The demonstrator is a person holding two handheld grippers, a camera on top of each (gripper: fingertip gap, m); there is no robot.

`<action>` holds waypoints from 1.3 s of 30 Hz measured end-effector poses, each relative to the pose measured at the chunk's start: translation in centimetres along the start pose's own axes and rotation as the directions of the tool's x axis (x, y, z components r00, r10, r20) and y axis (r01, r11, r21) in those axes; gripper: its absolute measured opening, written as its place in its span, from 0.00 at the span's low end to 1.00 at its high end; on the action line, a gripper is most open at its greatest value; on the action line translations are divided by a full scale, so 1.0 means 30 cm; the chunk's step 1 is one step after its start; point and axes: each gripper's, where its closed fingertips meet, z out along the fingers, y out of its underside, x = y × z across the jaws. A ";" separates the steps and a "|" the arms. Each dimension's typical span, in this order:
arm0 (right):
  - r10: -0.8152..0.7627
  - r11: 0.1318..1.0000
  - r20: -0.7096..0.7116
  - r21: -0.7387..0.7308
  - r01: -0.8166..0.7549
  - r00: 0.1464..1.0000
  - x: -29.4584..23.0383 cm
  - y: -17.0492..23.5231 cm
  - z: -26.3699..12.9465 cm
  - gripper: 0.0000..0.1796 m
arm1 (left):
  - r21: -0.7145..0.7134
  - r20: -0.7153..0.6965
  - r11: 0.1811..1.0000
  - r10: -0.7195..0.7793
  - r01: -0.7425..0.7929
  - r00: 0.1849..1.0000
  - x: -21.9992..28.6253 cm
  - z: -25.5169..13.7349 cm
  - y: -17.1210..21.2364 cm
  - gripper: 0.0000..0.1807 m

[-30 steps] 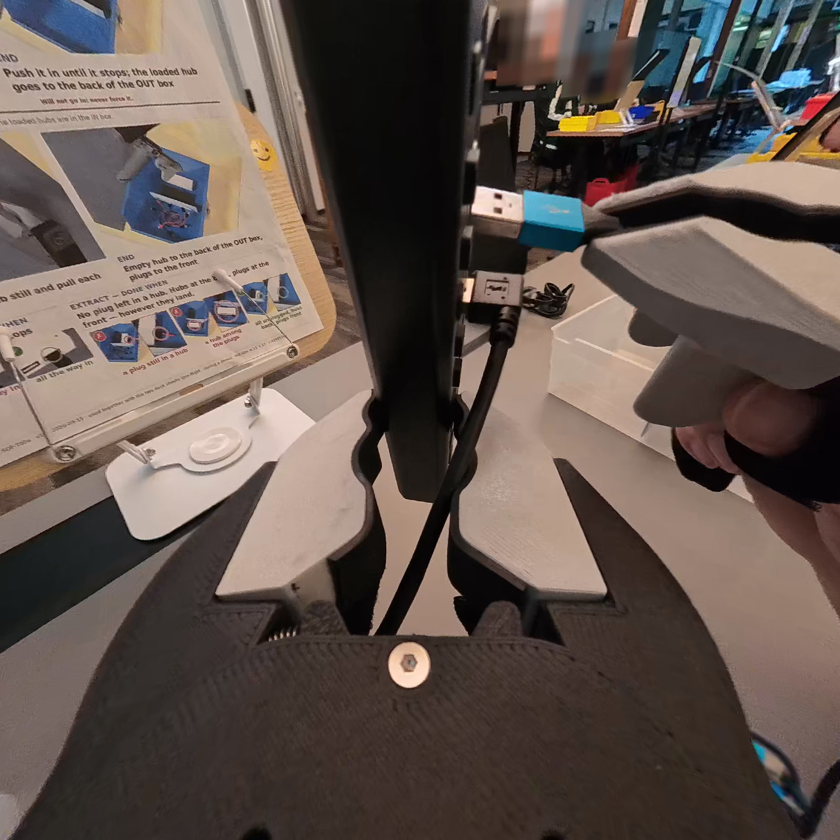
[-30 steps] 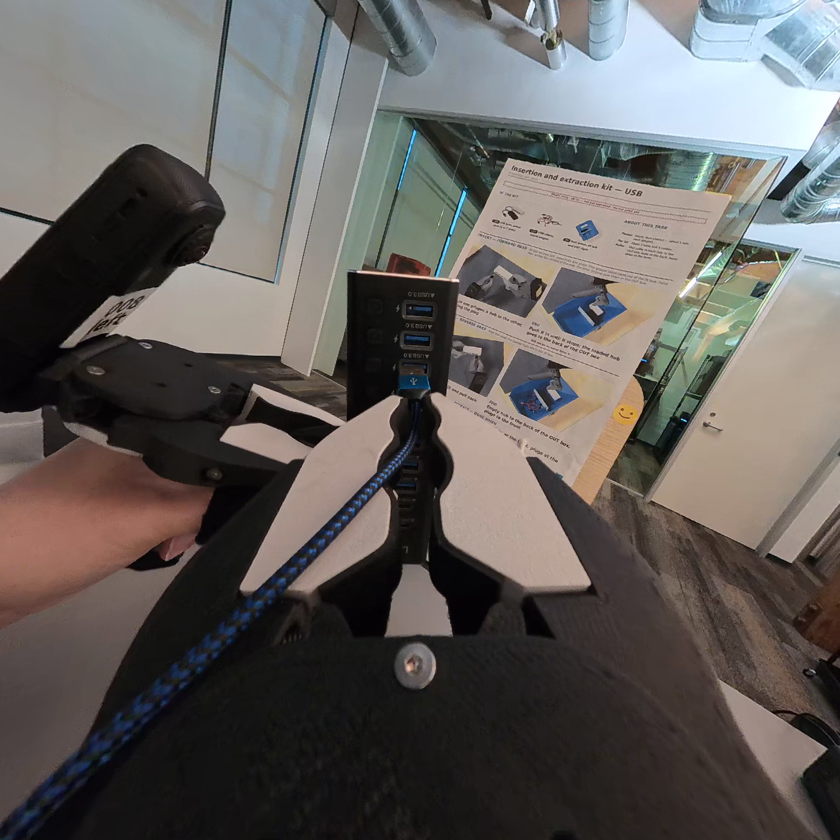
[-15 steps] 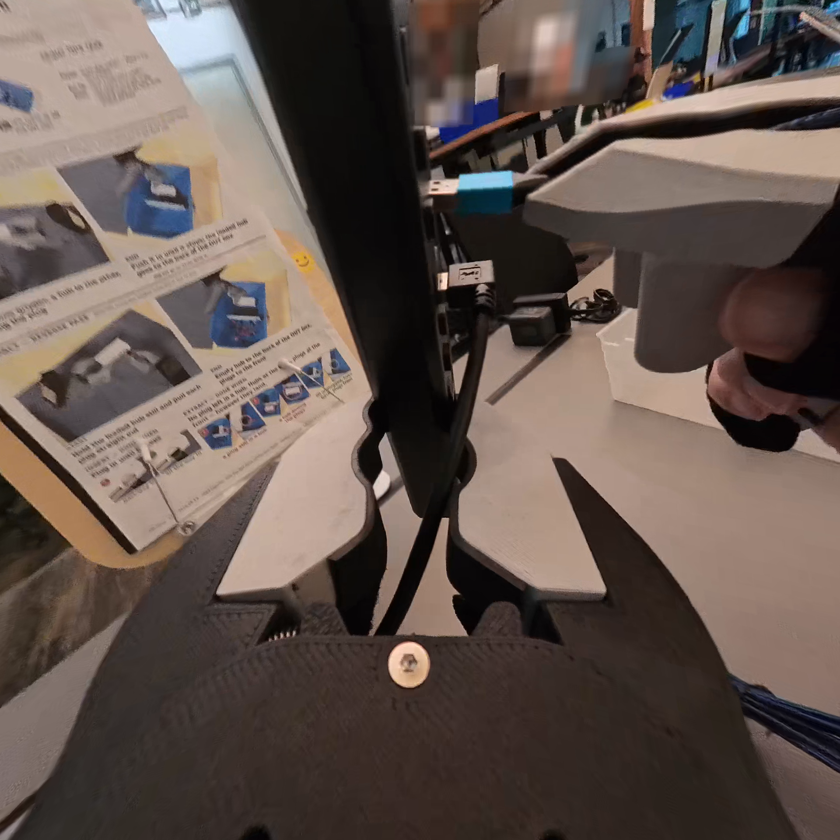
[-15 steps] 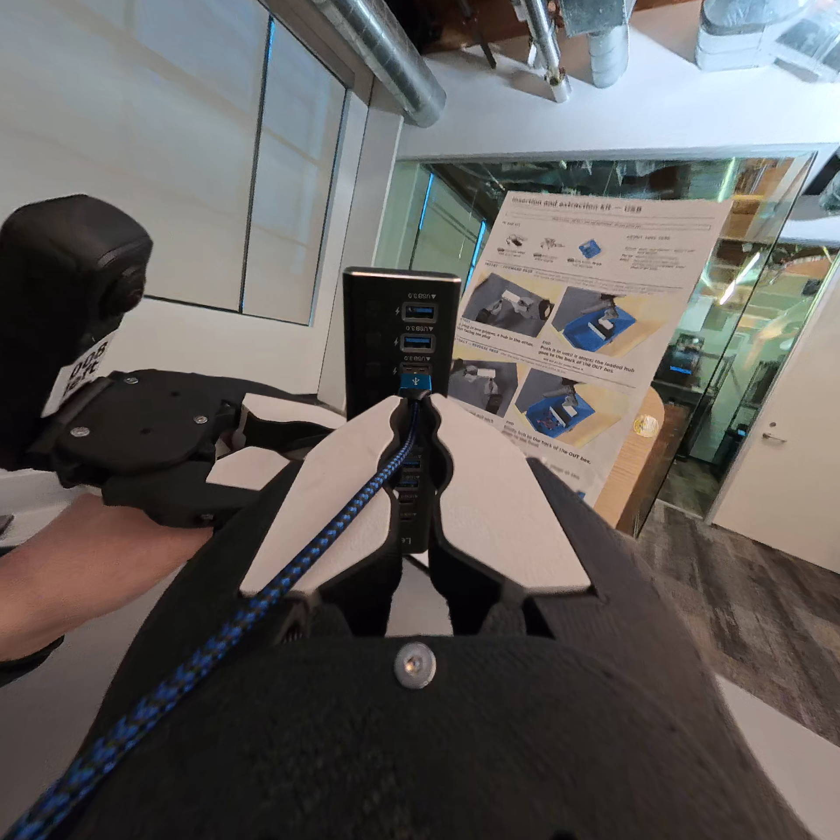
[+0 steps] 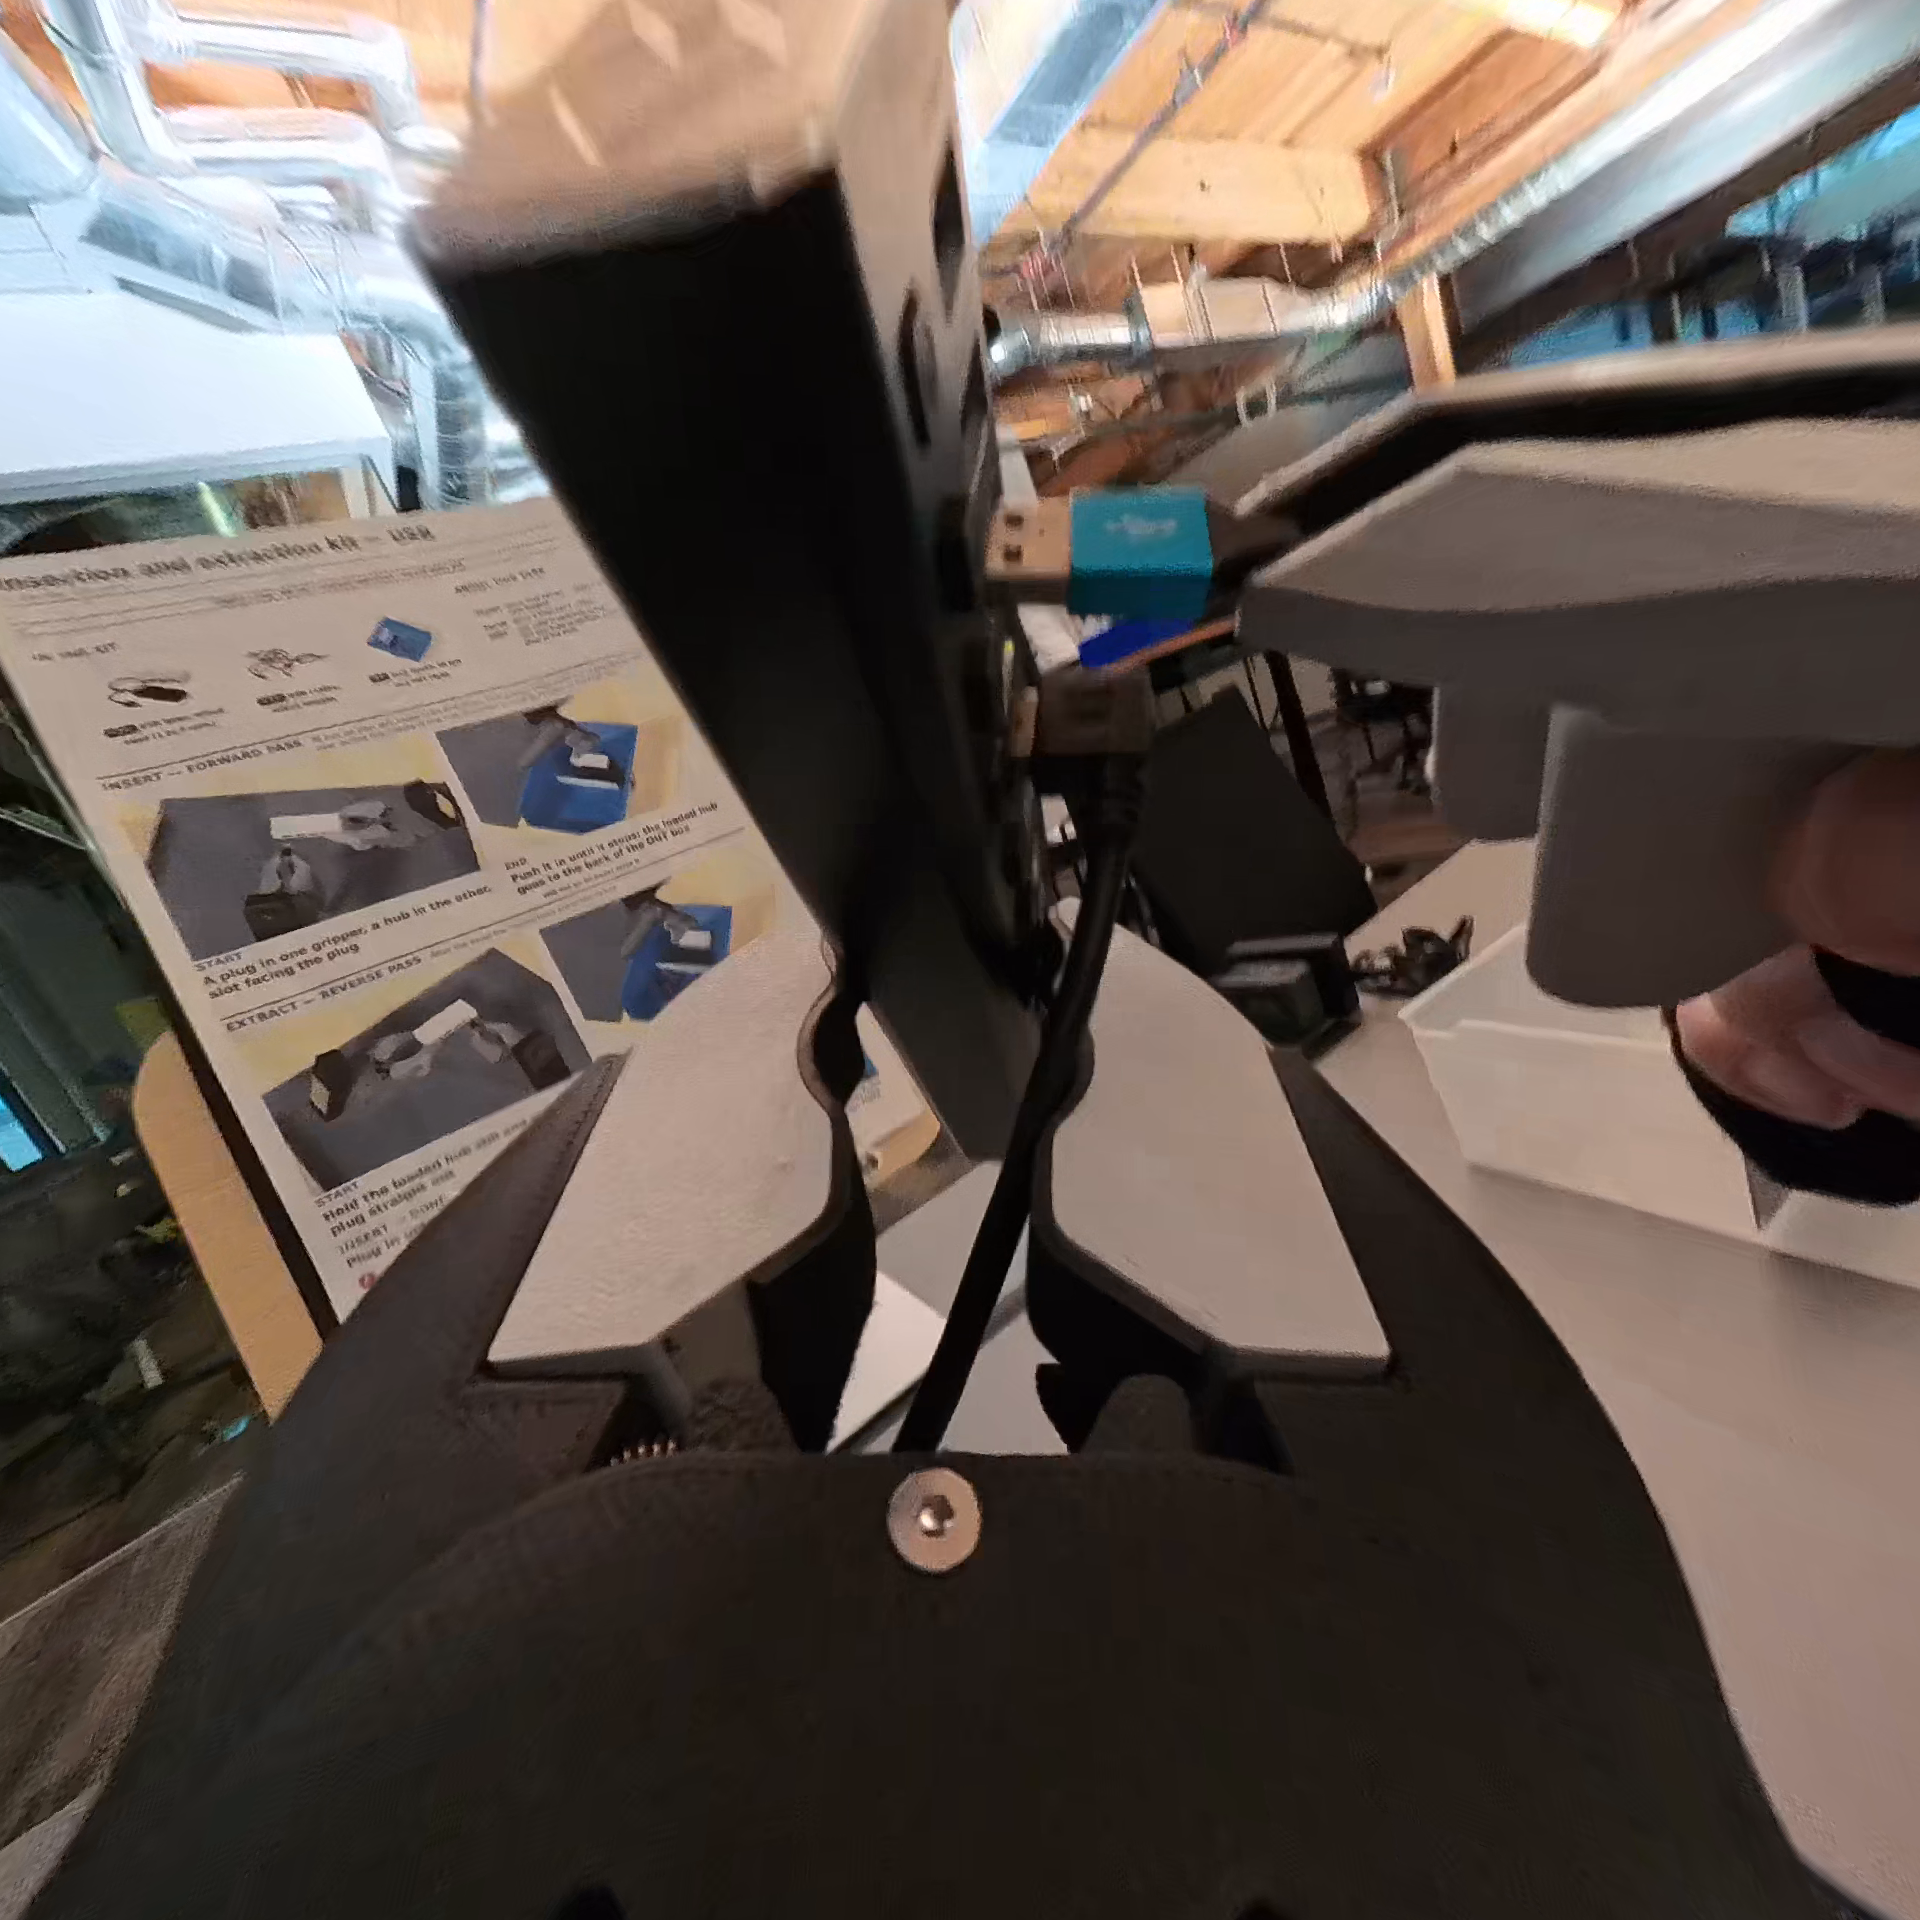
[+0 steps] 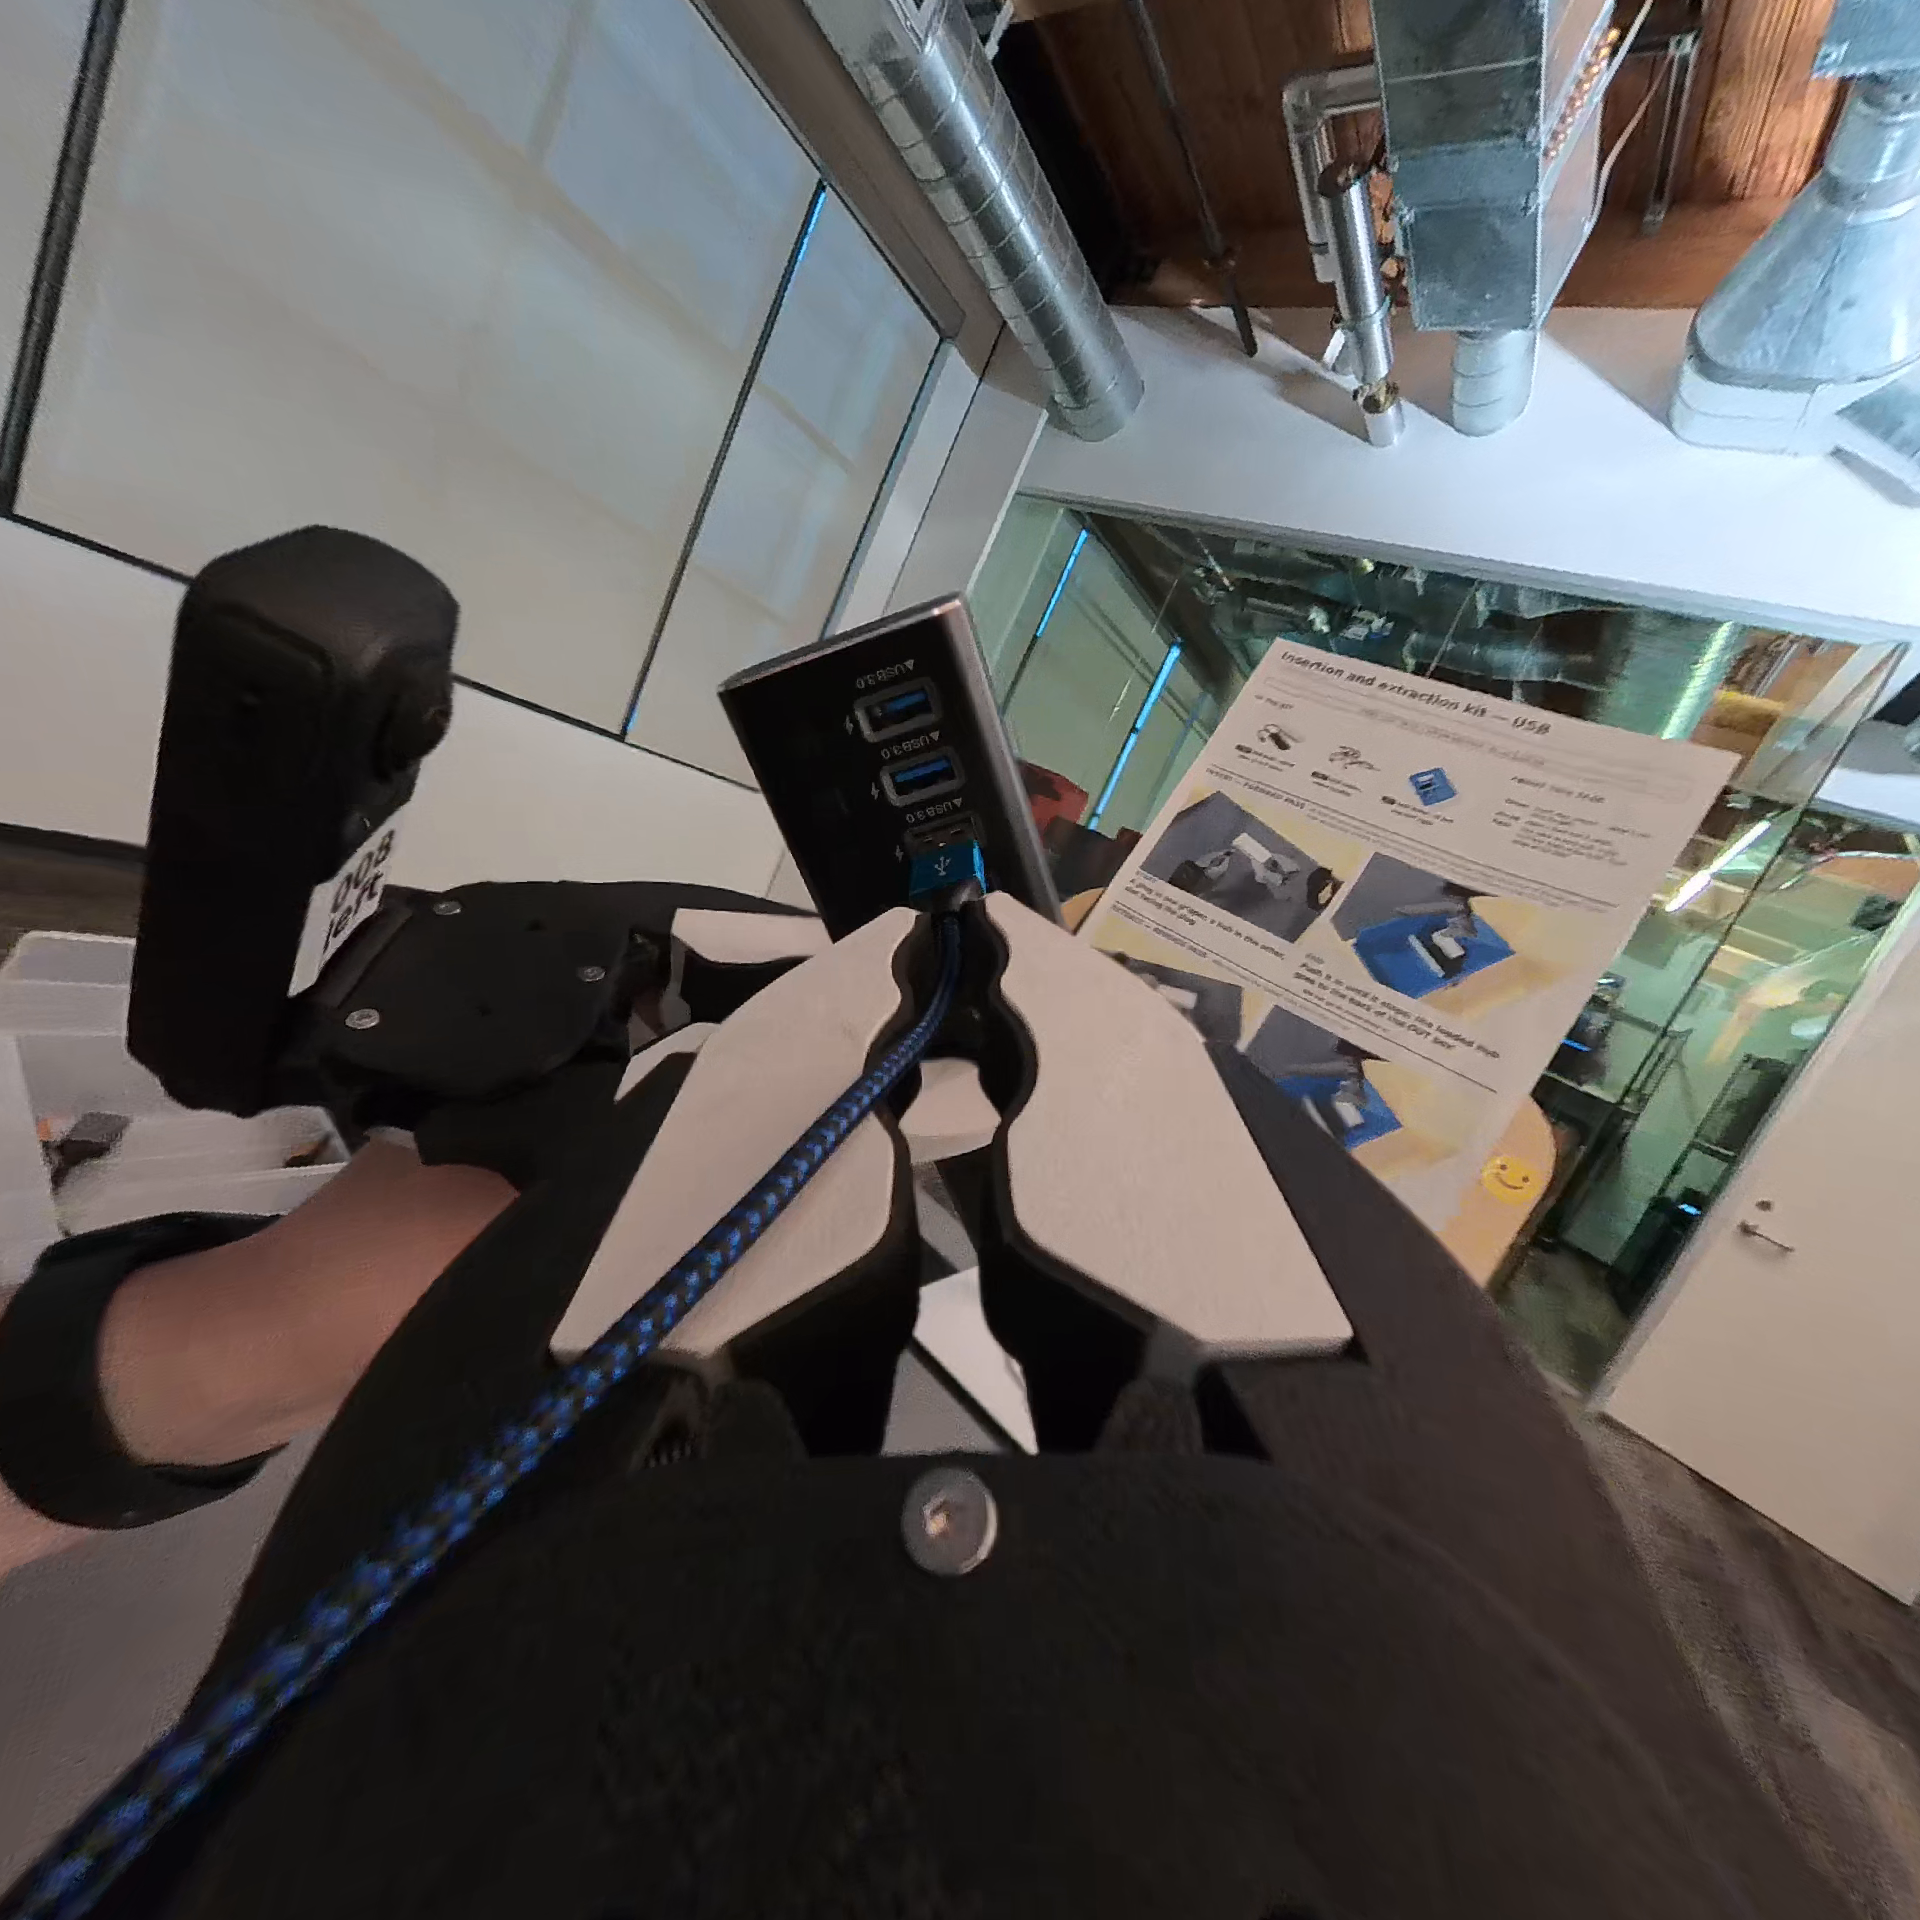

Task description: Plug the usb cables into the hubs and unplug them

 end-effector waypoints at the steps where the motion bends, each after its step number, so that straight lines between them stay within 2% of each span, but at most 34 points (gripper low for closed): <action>1: 0.012 1.000 0.010 -0.009 -0.012 1.000 -0.003 0.004 0.002 0.04 | 0.015 0.003 1.000 0.002 -0.003 1.000 0.001 -0.004 -0.010 0.18; 5: 0.011 1.000 -0.014 -0.024 -0.011 1.000 0.024 0.011 -0.006 0.04 | -0.024 -0.037 0.999 0.030 -0.031 0.999 0.017 -0.002 0.001 0.16; 10: 0.081 0.996 -0.011 -0.026 -0.081 0.997 0.040 0.029 -0.011 0.04 | -0.048 0.018 0.989 0.143 -0.142 0.990 0.011 -0.005 0.004 0.16; 13: 0.045 0.998 -0.023 -0.042 -0.046 0.999 0.044 0.038 -0.017 0.03 | -0.070 0.002 0.981 0.183 -0.182 0.983 0.017 -0.006 0.011 0.16; 16: 0.112 0.993 0.029 -0.024 -0.111 0.993 0.039 0.034 -0.023 0.03 | -0.053 -0.034 0.979 0.196 -0.198 0.980 0.028 -0.010 0.009 0.16; 21: 0.153 0.987 0.039 -0.050 -0.151 0.987 0.053 0.043 -0.027 0.03 | -0.088 -0.026 0.939 0.331 -0.332 0.943 0.032 -0.009 0.021 0.17; 32: 0.162 0.987 -0.015 0.006 -0.162 0.987 0.055 0.037 -0.030 0.04 | -0.080 -0.036 0.958 0.273 -0.275 0.961 0.037 -0.011 0.012 0.16; 35: 0.148 0.989 -0.033 0.003 -0.148 0.988 0.051 0.036 -0.028 0.03 | -0.087 -0.046 0.950 0.296 -0.299 0.954 0.036 -0.013 0.014 0.17; 37: 0.146 0.989 -0.029 -0.010 -0.146 0.989 0.052 0.039 -0.027 0.03 | -0.093 -0.076 0.965 0.240 -0.247 0.968 0.043 -0.011 0.023 0.16; 39: 0.129 0.991 -0.031 -0.038 -0.130 0.991 0.059 0.046 -0.024 0.04 | -0.112 -0.138 0.985 0.111 -0.127 0.984 0.057 -0.001 0.038 0.16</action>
